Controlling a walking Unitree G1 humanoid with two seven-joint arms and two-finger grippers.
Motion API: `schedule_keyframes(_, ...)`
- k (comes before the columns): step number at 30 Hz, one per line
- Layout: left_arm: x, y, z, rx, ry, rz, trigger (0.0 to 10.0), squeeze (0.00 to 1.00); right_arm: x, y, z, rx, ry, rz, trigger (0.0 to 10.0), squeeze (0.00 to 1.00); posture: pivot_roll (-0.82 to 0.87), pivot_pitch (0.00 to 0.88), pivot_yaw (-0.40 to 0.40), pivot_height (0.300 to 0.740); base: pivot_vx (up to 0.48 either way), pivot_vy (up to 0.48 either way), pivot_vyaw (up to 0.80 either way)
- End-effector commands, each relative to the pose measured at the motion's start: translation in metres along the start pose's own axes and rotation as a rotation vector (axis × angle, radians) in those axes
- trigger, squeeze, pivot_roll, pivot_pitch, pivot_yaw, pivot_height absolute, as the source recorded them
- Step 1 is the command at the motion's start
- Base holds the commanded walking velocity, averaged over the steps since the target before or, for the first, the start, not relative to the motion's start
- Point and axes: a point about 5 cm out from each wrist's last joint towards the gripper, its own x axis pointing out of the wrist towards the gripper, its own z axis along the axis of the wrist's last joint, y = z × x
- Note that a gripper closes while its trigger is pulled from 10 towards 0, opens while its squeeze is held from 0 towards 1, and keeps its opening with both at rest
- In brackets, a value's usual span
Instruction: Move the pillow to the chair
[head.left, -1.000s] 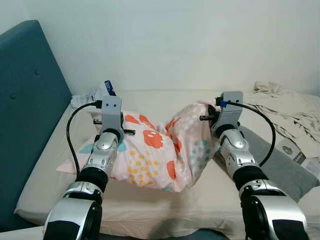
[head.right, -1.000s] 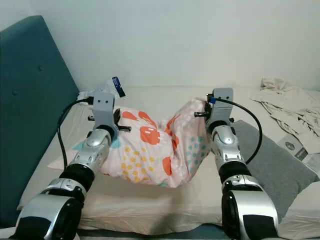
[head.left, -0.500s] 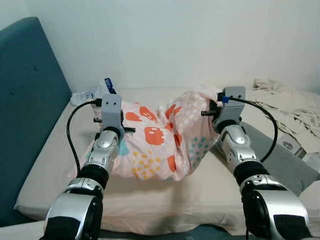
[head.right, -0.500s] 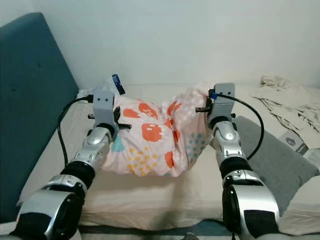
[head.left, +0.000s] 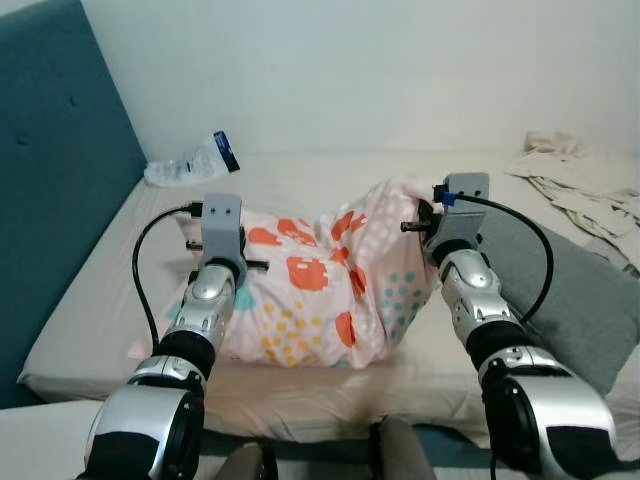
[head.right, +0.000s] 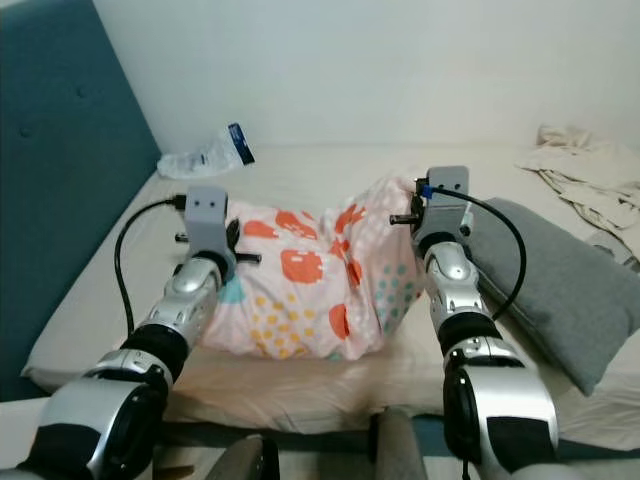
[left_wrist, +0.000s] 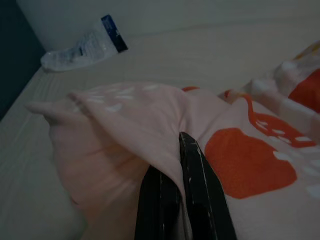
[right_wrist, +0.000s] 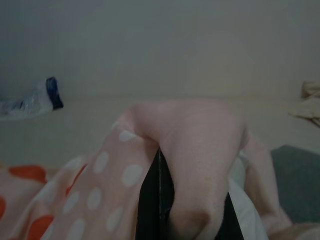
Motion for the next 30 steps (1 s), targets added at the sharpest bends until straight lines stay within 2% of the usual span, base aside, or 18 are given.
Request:
schedule_keyframes(1,0.004,0.000,0.011,0.027,-0.020,-0.012,10.0,0.00,0.005,0.006,0.012,-0.004,-0.036,0.008,10.0,0.00,0.01,0.142,0.086,0.607,0.000,0.000,0.00)
schedule_keyframes(2,0.007,-0.001,0.020,0.011,-0.040,-0.008,10.0,0.00,0.008,0.004,0.021,-0.018,-0.061,-0.005,10.0,0.00,0.02,0.167,0.098,0.607,0.000,0.000,0.00)
schedule_keyframes(3,0.012,-0.004,0.038,-0.031,-0.084,-0.011,10.0,0.00,0.013,0.000,0.038,-0.054,-0.120,-0.032,10.0,0.00,0.03,0.189,0.109,0.607,0.000,0.000,0.00)
schedule_keyframes(4,0.012,-0.004,0.038,-0.031,-0.084,-0.011,10.0,0.00,0.013,0.000,0.038,-0.054,-0.120,-0.032,10.0,0.00,0.03,0.189,0.109,0.607,0.000,0.000,0.00)
schedule_keyframes(5,0.017,-0.011,0.060,-0.073,-0.141,-0.035,10.0,0.00,0.017,-0.009,0.057,-0.072,-0.179,-0.075,10.0,0.00,0.02,0.206,0.122,0.607,0.000,0.000,0.00)
schedule_keyframes(8,0.019,-0.014,0.070,-0.105,-0.167,-0.045,10.0,0.00,0.019,-0.014,0.067,-0.077,-0.208,-0.099,10.0,0.00,0.02,0.211,0.126,0.607,0.000,0.000,0.00)
schedule_keyframes(11,0.023,-0.025,0.091,-0.137,-0.208,-0.087,10.0,0.00,0.021,-0.026,0.087,-0.101,-0.261,-0.141,10.0,0.00,0.02,0.218,0.132,0.607,0.000,0.000,0.00)
schedule_keyframes(13,0.023,-0.046,0.112,-0.117,-0.267,-0.175,10.0,0.00,0.022,-0.039,0.106,-0.146,-0.313,-0.198,10.0,0.00,0.00,0.224,0.138,0.607,0.000,0.000,0.00)
schedule_keyframes(17,0.022,-0.058,0.119,-0.094,-0.290,-0.217,10.0,0.00,0.021,-0.043,0.111,-0.158,-0.329,-0.215,10.0,0.00,-0.01,0.223,0.143,0.607,0.000,0.000,0.00)
schedule_keyframes(19,0.023,-0.057,0.106,-0.032,-0.232,-0.200,10.0,0.00,0.021,-0.037,0.102,-0.169,-0.306,-0.183,10.0,0.00,-0.02,0.224,0.150,0.607,0.000,0.000,0.00)
schedule_keyframes(21,0.022,-0.050,0.086,0.025,-0.163,-0.171,10.0,0.00,0.020,-0.025,0.085,-0.194,-0.265,-0.126,10.0,0.00,-0.04,0.224,0.153,0.607,0.000,0.000,0.00)
schedule_keyframes(23,0.019,-0.041,0.063,0.073,-0.104,-0.145,10.0,0.00,0.015,-0.010,0.054,-0.207,-0.186,-0.056,10.0,0.00,-0.05,0.223,0.148,0.607,0.000,0.000,0.00)
schedule_keyframes(24,0.019,-0.041,0.063,0.073,-0.104,-0.145,10.0,0.00,0.015,-0.010,0.054,-0.207,-0.186,-0.056,10.0,0.00,-0.05,0.223,0.148,0.607,0.000,0.000,0.00)
schedule_keyframes(26,0.015,-0.030,0.036,0.115,-0.009,-0.114,10.0,0.00,0.006,0.003,0.016,-0.224,-0.066,-0.001,10.0,0.00,-0.05,0.225,0.138,0.607,0.000,0.000,0.00)
schedule_keyframes(28,0.005,-0.020,-0.003,0.090,0.140,-0.081,10.0,0.00,-0.013,0.013,-0.027,-0.202,0.046,0.016,10.0,0.00,-0.06,0.226,0.123,0.607,0.000,0.000,0.00)
schedule_keyframes(29,0.005,-0.020,-0.003,0.090,0.140,-0.081,10.0,0.00,-0.013,0.013,-0.027,-0.202,0.046,0.016,10.0,0.00,-0.06,0.226,0.123,0.607,0.000,0.000,0.00)
schedule_keyframes(30,0.000,-0.017,-0.021,0.068,0.229,-0.058,10.0,0.00,-0.019,0.014,-0.039,-0.185,0.081,-0.001,10.0,0.00,-0.07,0.227,0.115,0.607,0.000,0.000,0.00)
